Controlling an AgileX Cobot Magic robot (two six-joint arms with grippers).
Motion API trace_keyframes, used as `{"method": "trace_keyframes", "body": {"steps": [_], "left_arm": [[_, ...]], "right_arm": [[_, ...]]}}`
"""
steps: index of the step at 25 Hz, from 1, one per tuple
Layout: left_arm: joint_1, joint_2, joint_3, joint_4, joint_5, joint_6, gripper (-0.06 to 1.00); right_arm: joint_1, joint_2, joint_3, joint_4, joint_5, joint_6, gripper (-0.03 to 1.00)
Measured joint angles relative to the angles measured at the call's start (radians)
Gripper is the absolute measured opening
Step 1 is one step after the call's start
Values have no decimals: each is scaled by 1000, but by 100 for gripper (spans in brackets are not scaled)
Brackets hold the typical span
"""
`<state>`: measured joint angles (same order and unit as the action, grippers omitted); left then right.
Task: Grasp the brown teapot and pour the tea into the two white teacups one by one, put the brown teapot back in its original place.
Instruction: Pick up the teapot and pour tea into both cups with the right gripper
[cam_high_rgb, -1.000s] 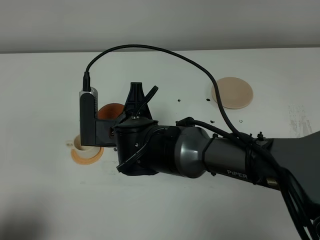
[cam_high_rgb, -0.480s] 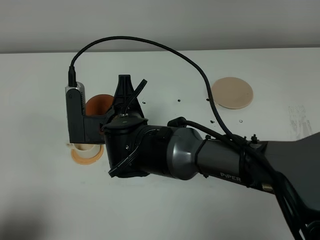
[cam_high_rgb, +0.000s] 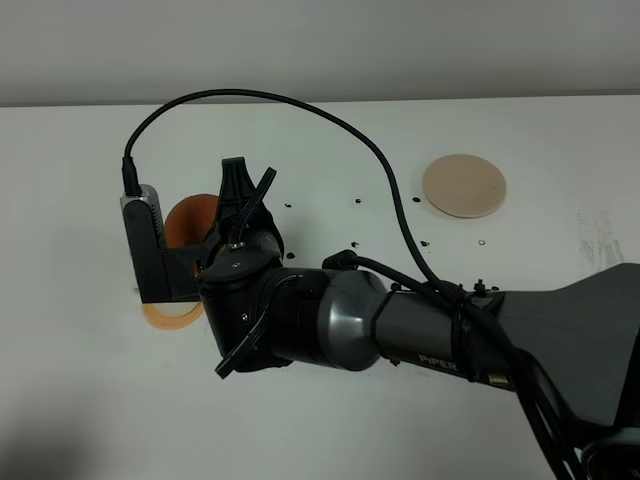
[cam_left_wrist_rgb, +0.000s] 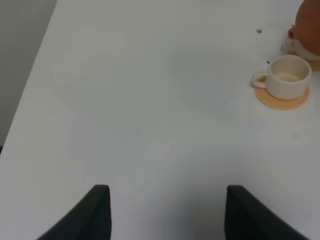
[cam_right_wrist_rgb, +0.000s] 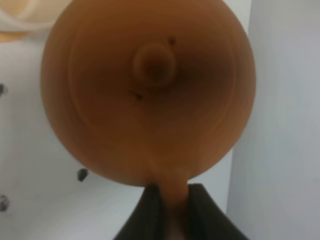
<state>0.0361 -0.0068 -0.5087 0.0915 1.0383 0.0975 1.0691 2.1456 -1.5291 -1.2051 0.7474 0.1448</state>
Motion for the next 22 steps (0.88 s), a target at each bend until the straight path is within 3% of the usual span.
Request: {"method": "trace_keyframes", "body": {"steps": [10,22], "left_arm": [[0,0,0,0,0,0,50],[0,0,0,0,0,0,50]], "right_arm": [[0,2,0,-74,29,0,9],[0,2,3,-75,41,-20,9]]}}
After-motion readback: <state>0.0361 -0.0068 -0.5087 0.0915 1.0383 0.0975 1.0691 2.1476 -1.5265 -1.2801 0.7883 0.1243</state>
